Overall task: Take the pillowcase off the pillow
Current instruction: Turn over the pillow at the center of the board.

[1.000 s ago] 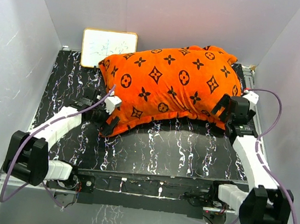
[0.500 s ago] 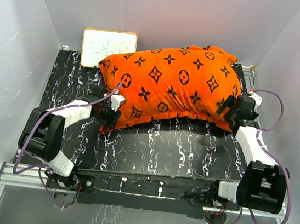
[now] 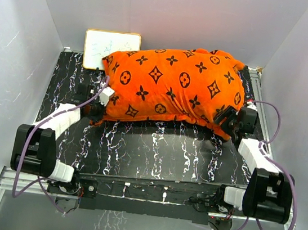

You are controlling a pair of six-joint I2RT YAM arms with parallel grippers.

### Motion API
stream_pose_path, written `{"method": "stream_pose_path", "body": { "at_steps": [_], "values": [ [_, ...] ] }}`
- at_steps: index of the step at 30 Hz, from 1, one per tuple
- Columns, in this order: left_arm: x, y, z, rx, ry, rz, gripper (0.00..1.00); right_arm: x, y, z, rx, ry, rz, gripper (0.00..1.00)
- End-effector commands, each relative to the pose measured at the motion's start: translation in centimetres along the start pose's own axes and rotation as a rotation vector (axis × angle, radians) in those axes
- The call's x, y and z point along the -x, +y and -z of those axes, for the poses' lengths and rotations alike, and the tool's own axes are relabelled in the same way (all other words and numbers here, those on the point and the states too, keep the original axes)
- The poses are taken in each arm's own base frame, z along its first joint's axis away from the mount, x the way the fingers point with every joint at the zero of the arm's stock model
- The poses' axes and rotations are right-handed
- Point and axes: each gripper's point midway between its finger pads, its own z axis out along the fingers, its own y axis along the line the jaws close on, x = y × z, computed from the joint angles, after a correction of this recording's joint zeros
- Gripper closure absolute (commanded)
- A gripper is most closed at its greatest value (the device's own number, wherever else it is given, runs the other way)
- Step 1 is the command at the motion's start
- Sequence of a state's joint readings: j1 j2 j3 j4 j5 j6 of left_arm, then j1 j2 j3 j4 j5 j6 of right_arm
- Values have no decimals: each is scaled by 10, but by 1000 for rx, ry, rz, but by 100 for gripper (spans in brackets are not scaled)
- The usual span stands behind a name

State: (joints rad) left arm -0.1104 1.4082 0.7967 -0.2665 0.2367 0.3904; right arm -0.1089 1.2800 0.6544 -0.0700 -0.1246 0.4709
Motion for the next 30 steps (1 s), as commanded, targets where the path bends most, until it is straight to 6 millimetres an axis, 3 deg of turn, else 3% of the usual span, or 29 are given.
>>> {"method": "stream_pose_path", "body": {
  "at_steps": [1, 6, 8, 9, 12, 13, 19, 21, 25, 30],
  "values": [
    [4, 41, 32, 135, -10, 3, 100, 11, 2, 22, -5, -106, -25, 39],
    [3, 68, 53, 185, -11, 44, 100, 25, -24, 39, -173, -183, -52, 62],
    [1, 76, 62, 209, -12, 51, 100, 25, -24, 41, -181, -167, -62, 63],
    [-1, 79, 67, 218, -12, 52, 100, 23, -19, 41, -159, -148, -58, 57],
    [-5, 78, 77, 221, -20, 47, 100, 9, 2, 44, -77, -81, -3, 14],
    [-5, 76, 79, 217, -24, 43, 100, 2, 7, 46, -54, -57, 11, 5],
    [-3, 73, 87, 217, -29, 45, 100, -44, 16, 65, 46, 14, 71, 2],
    [-2, 77, 88, 229, -19, 50, 100, -47, 28, 66, 94, -5, 91, 2],
    [1, 84, 93, 247, -1, 66, 100, -55, 41, 56, 133, 59, 47, 2],
    [8, 92, 101, 284, -16, 66, 100, -72, 40, 38, 134, 98, 66, 2]
  ]
}}
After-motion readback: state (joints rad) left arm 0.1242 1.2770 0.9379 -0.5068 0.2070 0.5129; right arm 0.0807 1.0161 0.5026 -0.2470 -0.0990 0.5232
